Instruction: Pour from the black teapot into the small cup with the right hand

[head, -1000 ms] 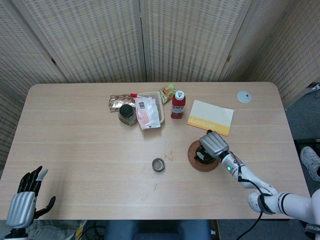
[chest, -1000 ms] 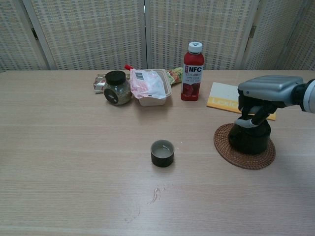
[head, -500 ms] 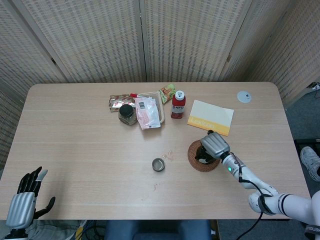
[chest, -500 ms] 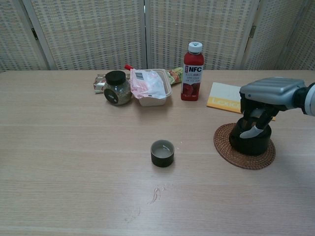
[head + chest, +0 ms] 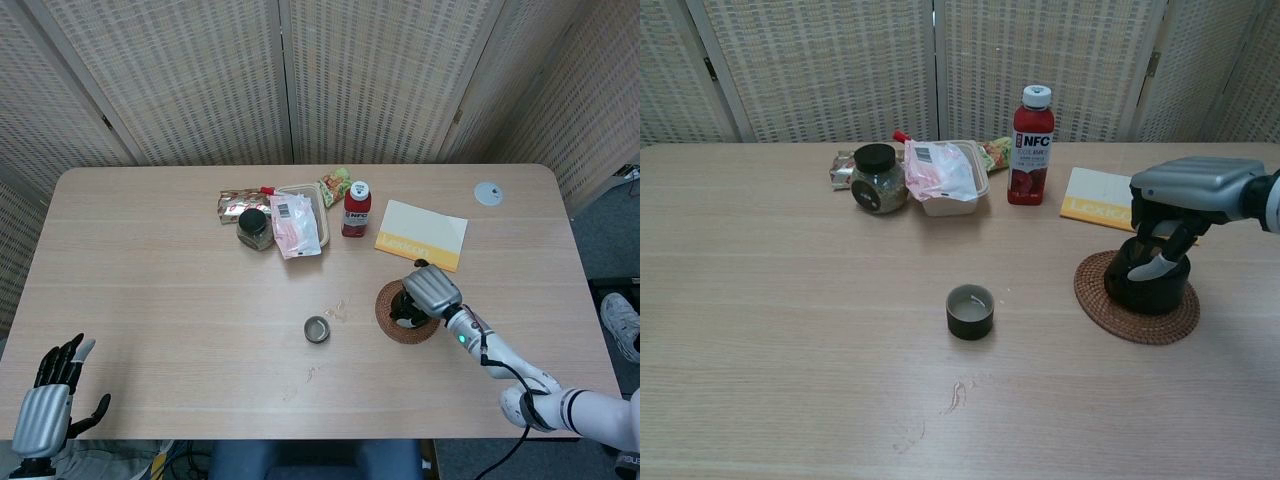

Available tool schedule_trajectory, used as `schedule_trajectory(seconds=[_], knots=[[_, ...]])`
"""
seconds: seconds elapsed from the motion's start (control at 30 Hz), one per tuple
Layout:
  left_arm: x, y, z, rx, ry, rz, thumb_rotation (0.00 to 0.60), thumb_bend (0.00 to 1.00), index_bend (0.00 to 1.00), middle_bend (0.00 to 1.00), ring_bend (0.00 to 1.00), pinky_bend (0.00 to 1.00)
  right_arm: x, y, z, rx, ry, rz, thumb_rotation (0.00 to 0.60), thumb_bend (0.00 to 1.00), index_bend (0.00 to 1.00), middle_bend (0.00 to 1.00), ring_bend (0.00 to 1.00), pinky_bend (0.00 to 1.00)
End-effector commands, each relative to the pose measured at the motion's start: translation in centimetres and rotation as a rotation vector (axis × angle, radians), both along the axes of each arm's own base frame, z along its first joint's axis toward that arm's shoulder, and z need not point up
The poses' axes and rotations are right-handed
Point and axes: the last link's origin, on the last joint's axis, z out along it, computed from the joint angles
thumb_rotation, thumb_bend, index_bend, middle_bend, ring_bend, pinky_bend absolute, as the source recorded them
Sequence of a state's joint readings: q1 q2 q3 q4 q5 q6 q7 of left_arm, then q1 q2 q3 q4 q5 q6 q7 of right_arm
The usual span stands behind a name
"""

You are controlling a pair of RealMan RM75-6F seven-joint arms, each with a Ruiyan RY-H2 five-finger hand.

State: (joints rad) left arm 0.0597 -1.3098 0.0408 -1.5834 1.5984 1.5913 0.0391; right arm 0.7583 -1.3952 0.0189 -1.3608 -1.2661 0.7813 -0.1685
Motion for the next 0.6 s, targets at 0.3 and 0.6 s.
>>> schedule_trajectory(seconds=[0.3,0.6], knots=[[-0.02,-0.05,-0.06,-0.001,-0.001,0.001,0.600,0.33,0.00,0.00,0.00,0.00,-0.15,0.28,0.48,0.000,0.015,0.009,0.331,0.00,0.97,0.90,0.79,0.14],[-0.01,-0.09,-0.09,-0.002,0.000,0.002,0.600,0.33,0.00,0.00,0.00,0.00,-0.29,0.49,0.59,-0.006,0.039,0.007,0.329,0.00,0.77,0.73,0.60,0.13]])
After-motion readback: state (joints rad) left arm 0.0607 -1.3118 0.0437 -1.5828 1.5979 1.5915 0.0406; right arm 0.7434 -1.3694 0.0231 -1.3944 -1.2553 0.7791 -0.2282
